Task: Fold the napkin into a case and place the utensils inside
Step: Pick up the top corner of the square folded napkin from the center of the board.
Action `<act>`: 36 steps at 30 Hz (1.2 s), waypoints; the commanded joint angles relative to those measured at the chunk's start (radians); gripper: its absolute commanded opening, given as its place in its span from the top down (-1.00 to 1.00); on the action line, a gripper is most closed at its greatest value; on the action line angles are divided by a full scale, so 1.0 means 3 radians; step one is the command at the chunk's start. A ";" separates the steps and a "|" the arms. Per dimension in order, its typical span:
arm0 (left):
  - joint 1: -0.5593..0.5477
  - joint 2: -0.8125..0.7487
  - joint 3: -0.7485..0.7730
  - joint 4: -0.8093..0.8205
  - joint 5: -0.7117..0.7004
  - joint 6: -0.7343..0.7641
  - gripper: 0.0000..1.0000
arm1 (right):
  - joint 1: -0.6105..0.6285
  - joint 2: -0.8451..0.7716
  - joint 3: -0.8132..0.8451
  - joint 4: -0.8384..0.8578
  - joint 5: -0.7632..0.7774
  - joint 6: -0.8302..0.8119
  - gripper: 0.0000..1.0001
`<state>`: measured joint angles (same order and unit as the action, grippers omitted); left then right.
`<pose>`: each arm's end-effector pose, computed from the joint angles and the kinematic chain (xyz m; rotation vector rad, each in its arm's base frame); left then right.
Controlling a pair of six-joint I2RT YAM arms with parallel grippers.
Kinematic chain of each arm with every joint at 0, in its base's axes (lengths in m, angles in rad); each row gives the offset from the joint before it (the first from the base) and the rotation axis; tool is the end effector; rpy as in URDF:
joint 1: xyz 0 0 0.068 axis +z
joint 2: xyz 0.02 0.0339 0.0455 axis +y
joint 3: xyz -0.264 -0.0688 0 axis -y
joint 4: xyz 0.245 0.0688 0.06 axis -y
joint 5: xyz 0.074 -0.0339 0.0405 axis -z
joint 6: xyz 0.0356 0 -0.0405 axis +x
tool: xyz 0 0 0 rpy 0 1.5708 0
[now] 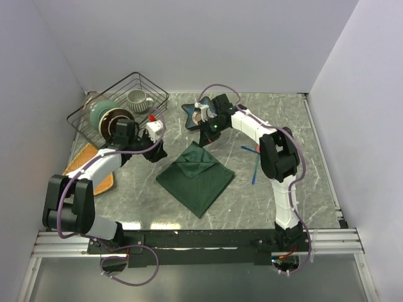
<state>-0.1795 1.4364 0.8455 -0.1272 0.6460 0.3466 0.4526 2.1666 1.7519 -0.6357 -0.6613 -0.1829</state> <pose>0.2900 -0.0744 0.2211 0.8825 2.0088 -0.6413 0.4107 0.2240 0.1996 -1.0206 2.3554 0.9610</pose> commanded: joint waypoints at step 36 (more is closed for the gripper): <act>-0.1396 0.0949 0.0520 -0.0384 -0.0251 0.2311 0.12 | 0.0051 0.0335 0.0133 0.0150 0.0420 0.0236 1.00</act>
<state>-0.5903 1.7012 0.9443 -0.2165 0.5301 1.0008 0.4606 2.2539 1.7554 -0.6186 -0.5381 -0.1230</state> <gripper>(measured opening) 0.459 0.007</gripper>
